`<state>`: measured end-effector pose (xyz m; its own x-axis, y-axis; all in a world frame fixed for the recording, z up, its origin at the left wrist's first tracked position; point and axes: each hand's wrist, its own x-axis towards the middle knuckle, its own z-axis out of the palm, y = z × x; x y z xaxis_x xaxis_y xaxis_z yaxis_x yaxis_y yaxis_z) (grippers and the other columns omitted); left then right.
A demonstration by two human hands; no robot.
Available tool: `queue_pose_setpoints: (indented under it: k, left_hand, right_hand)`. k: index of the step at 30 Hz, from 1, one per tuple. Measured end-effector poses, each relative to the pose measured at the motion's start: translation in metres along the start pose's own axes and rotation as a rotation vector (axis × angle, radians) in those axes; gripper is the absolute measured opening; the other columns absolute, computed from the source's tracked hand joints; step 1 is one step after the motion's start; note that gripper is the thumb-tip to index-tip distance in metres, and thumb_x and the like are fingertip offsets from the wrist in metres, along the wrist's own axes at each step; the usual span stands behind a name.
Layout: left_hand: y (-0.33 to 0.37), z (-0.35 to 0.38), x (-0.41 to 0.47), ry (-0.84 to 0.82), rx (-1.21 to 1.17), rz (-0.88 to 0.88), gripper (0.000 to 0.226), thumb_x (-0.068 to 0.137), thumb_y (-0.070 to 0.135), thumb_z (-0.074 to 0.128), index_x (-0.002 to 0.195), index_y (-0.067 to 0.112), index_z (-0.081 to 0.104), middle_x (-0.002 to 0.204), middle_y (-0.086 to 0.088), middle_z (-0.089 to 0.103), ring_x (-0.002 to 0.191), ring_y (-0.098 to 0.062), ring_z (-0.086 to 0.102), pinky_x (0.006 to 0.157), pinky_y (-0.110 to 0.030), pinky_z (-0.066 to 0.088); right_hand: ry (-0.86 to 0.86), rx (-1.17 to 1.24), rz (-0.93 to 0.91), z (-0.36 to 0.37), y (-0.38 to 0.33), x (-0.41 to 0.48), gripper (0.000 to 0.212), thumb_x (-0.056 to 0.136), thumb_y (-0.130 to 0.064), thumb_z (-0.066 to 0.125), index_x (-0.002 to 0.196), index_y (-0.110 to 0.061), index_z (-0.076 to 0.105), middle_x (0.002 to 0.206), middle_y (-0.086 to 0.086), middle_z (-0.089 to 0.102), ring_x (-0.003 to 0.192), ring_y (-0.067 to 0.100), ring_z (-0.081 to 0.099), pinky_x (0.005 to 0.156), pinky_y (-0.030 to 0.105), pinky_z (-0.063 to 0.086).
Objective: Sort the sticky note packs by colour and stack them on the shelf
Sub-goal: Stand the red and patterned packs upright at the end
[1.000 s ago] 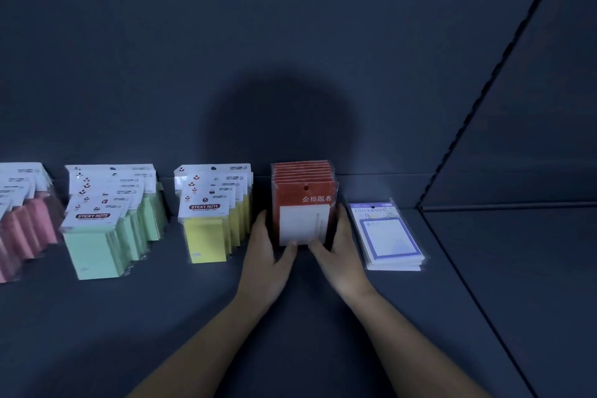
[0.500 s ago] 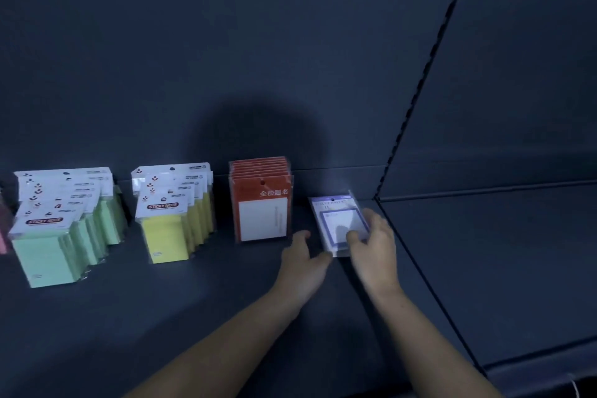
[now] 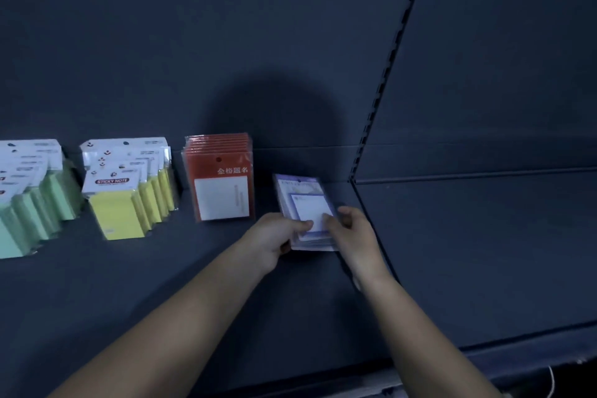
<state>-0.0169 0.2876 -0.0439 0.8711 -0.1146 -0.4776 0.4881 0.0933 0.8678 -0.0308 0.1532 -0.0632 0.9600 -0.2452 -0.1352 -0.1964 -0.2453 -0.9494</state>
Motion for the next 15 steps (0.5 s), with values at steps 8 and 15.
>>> queue_pose_setpoints:
  k: [8, 15]
  left_hand:
    - [-0.032, -0.007, -0.02, 0.024, 0.092, 0.415, 0.046, 0.085, -0.005, 0.058, 0.111, 0.033, 0.05, 0.113, 0.011, 0.064, 0.102, 0.001, 0.06, 0.08, -0.015, 0.048]
    - [-0.051, -0.012, -0.033, 0.064, 0.262, 0.651, 0.055, 0.087, -0.006, 0.057, 0.128, 0.021, 0.032, 0.121, 0.013, 0.05, 0.105, 0.019, 0.048, 0.091, -0.004, 0.04]
  right_hand:
    - [-0.163, 0.182, -0.148, -0.009, 0.002, -0.015, 0.02, 0.086, -0.017, 0.066, 0.104, -0.023, 0.058, 0.1, -0.01, 0.067, 0.084, -0.006, 0.064, 0.067, 0.007, 0.049]
    - [-0.206, 0.087, -0.252, -0.005, 0.011, -0.039, 0.035, 0.087, -0.01, 0.063, 0.116, -0.018, 0.044, 0.109, -0.009, 0.06, 0.1, 0.0, 0.058, 0.086, 0.011, 0.046]
